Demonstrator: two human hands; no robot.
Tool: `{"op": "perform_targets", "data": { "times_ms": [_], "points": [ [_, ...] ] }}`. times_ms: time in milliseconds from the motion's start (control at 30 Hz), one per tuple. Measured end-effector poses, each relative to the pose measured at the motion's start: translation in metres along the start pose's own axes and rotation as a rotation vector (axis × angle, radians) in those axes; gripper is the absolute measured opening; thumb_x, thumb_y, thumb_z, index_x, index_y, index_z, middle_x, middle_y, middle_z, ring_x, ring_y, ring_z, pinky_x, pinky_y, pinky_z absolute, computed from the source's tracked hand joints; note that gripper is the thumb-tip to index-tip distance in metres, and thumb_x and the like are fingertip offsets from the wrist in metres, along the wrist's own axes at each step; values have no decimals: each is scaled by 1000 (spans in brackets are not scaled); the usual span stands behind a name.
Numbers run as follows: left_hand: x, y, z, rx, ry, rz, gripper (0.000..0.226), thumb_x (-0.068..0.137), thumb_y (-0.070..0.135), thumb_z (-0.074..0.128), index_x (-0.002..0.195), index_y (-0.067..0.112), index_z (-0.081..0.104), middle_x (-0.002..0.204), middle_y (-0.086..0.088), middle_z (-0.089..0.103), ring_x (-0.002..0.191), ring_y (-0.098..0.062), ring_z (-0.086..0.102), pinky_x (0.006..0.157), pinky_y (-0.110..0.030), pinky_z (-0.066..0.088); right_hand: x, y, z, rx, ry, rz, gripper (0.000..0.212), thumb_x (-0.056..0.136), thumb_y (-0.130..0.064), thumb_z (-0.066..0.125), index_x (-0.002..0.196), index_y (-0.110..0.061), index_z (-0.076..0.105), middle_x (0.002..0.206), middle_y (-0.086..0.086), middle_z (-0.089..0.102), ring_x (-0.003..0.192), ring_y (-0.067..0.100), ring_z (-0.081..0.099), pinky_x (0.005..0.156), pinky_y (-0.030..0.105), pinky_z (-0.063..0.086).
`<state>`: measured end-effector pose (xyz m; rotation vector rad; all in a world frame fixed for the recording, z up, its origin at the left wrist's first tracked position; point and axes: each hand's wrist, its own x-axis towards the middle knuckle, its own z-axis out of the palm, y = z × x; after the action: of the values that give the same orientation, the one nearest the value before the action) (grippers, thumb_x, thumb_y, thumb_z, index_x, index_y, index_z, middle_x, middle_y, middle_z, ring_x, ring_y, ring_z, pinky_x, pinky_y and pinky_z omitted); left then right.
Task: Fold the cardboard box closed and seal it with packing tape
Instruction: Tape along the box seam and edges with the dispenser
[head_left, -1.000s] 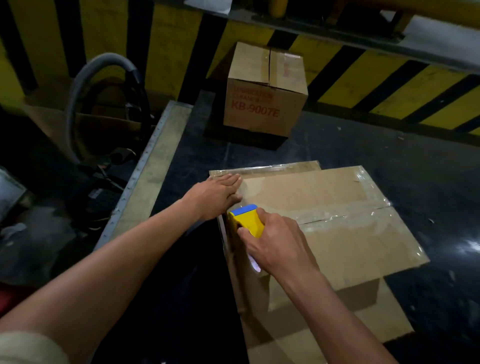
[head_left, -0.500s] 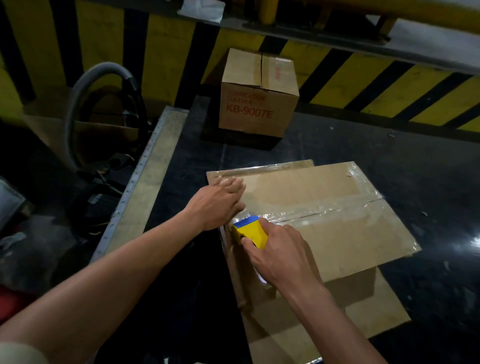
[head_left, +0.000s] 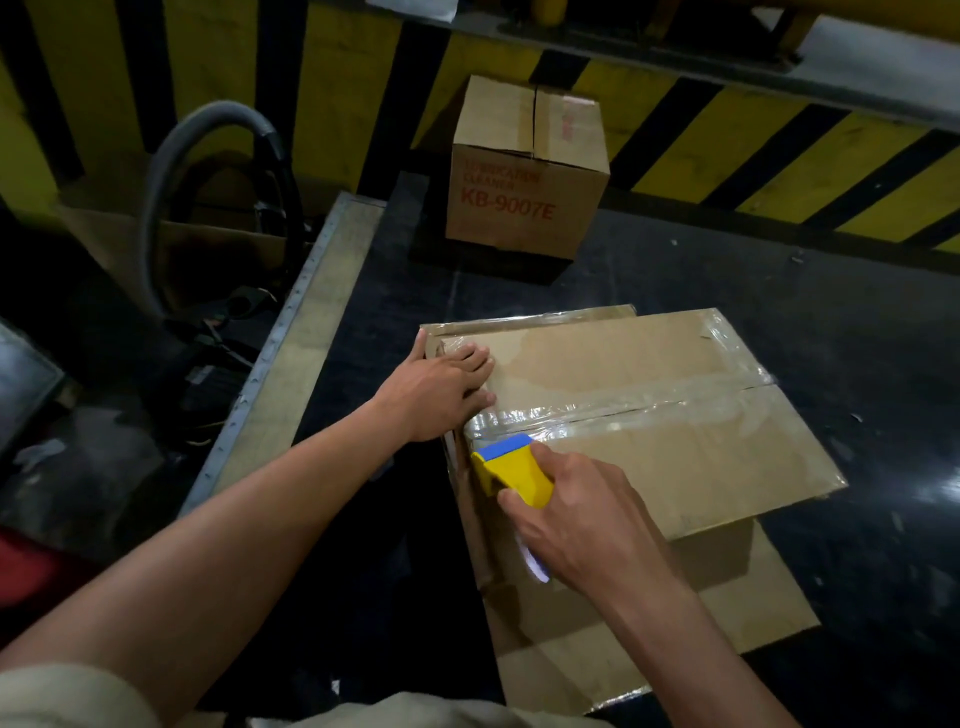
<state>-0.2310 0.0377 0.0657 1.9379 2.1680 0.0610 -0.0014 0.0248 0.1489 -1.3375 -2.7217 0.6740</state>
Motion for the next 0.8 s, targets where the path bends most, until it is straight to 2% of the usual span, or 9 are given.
{"op": "perform_targets", "data": {
  "times_ms": [100,233,300,400,500,633,800],
  "points": [
    [1,5,-6,59,-11,-5,61,106,52,30,159,21,30,168,5,24,154,-11,17,122,-62,0,-5,4,3,1,36,10,45,81,-56,51,111,-23,59,84,6,67,87,30,62,68,34,48],
    [2,15,-8,126,7,15,70,102,57,32,156,11,35,163,-3,34,151,-19,27,121,-59,9,-6,4,11,-22,47,18,43,81,-59,48,104,-23,56,81,5,66,85,29,62,66,34,44],
    [-2,16,-3,103,-3,4,77,102,62,30,158,9,28,166,-5,26,154,-20,19,121,-59,8,-4,5,11,-34,55,-1,41,82,-59,47,101,-24,56,82,5,65,83,29,60,65,34,43],
    [-7,14,6,45,-9,-19,83,101,67,24,162,12,13,171,-3,9,157,-19,2,122,-58,3,-4,4,10,-58,72,-23,46,84,-60,48,114,-26,57,96,8,66,91,30,60,71,35,44],
    [-7,14,9,18,-16,-36,94,93,78,20,163,18,4,171,0,3,157,-17,-2,122,-59,-1,-5,5,9,-53,71,-21,53,84,-61,49,122,-24,57,101,8,67,95,30,61,74,36,46],
    [-6,16,6,32,-40,-70,101,87,86,20,163,22,9,171,3,4,156,-14,-2,121,-63,-1,-10,7,7,20,50,-12,43,79,-57,48,103,-23,58,82,5,67,85,31,63,71,38,52],
    [-5,18,4,22,-54,-87,100,87,86,24,163,23,10,171,4,5,157,-13,-2,119,-66,-1,-24,10,5,11,69,-4,35,80,-53,51,95,-21,54,80,7,66,83,33,62,67,36,49]
  ]
}}
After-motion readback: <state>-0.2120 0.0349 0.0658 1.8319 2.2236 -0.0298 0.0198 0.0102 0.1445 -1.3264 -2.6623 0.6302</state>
